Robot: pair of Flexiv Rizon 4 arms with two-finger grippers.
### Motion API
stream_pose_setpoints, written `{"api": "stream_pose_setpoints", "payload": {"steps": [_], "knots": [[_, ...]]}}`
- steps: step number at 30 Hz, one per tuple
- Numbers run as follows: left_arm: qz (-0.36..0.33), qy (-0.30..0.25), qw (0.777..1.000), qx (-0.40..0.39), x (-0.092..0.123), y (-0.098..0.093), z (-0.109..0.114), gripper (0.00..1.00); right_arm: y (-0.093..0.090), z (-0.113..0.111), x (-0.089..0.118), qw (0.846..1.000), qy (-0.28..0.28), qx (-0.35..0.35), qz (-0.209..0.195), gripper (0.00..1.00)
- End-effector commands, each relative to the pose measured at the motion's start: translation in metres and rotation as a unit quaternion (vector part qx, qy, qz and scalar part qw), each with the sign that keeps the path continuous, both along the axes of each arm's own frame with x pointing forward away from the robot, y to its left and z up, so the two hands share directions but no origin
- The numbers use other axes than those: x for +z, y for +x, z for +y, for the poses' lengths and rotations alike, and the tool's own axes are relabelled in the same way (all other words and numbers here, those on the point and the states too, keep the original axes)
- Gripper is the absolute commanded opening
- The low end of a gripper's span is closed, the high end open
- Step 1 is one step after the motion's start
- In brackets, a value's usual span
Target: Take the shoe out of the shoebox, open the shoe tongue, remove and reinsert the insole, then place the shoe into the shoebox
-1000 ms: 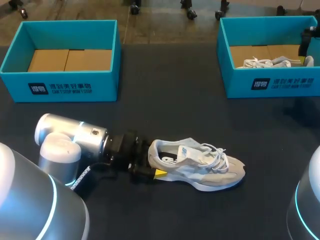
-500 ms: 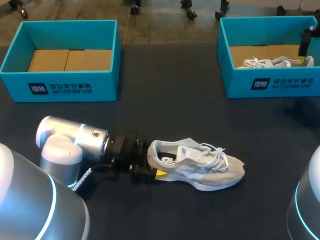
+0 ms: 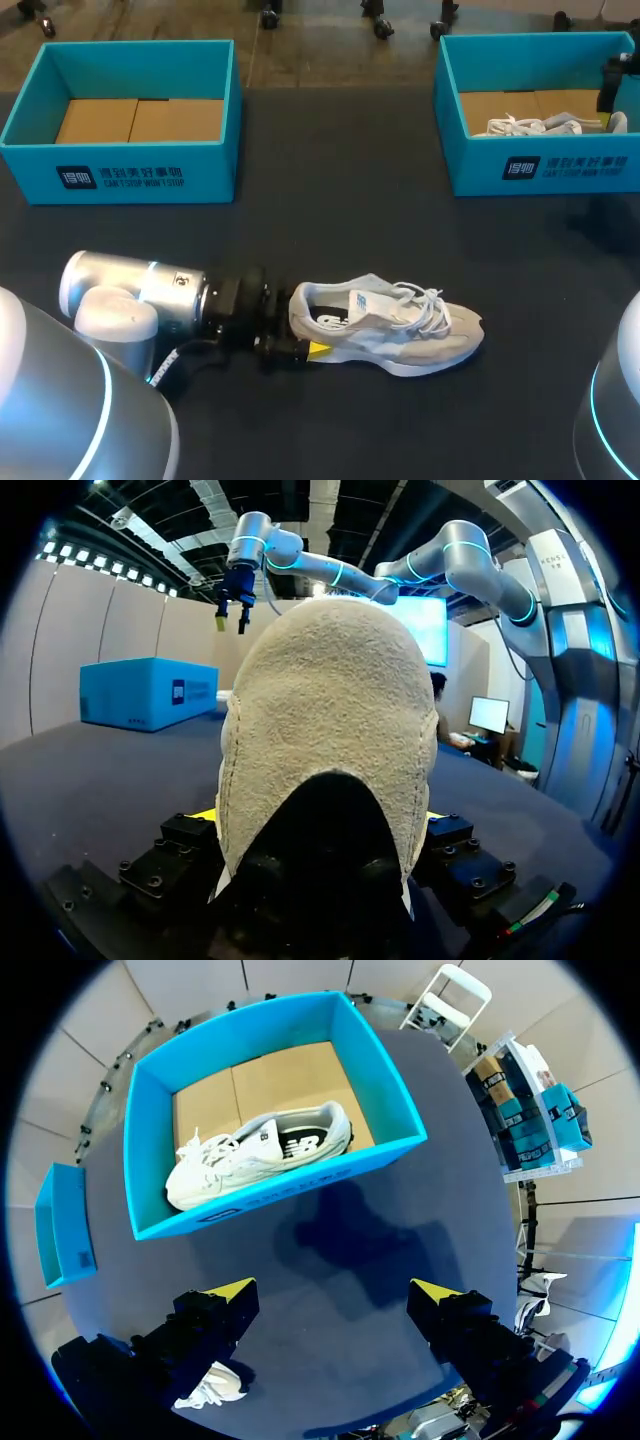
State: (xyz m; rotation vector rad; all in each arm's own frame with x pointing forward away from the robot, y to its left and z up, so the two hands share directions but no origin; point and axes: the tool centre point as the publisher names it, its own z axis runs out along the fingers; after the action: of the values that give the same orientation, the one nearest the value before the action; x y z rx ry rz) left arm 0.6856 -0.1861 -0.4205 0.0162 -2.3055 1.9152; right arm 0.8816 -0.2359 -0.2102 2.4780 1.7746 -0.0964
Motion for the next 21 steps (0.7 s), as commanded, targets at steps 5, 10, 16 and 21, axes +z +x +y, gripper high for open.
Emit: {"api": "stream_pose_setpoints", "payload": {"steps": [5,10,16,21], "knots": [[0.000,0.002,1.000,0.010,0.0032,-0.0037,0.0058,0.00,-0.0004,0.0001,-0.0004,1.000,0.000,0.000,-0.001,1.00],[0.015,0.038,0.999,0.003,0.0027,-0.0024,0.0057,0.00,-0.0004,0.0001,-0.0004,1.000,0.000,0.000,-0.001,1.00],[0.015,0.038,0.999,0.003,0.0027,-0.0024,0.0057,0.00,-0.0004,0.0001,-0.0004,1.000,0.000,0.000,-0.001,1.00],[0.015,0.038,0.999,0.003,0.0027,-0.0024,0.0057,0.00,-0.0004,0.0001,-0.0004,1.000,0.000,0.000,-0.001,1.00]]}}
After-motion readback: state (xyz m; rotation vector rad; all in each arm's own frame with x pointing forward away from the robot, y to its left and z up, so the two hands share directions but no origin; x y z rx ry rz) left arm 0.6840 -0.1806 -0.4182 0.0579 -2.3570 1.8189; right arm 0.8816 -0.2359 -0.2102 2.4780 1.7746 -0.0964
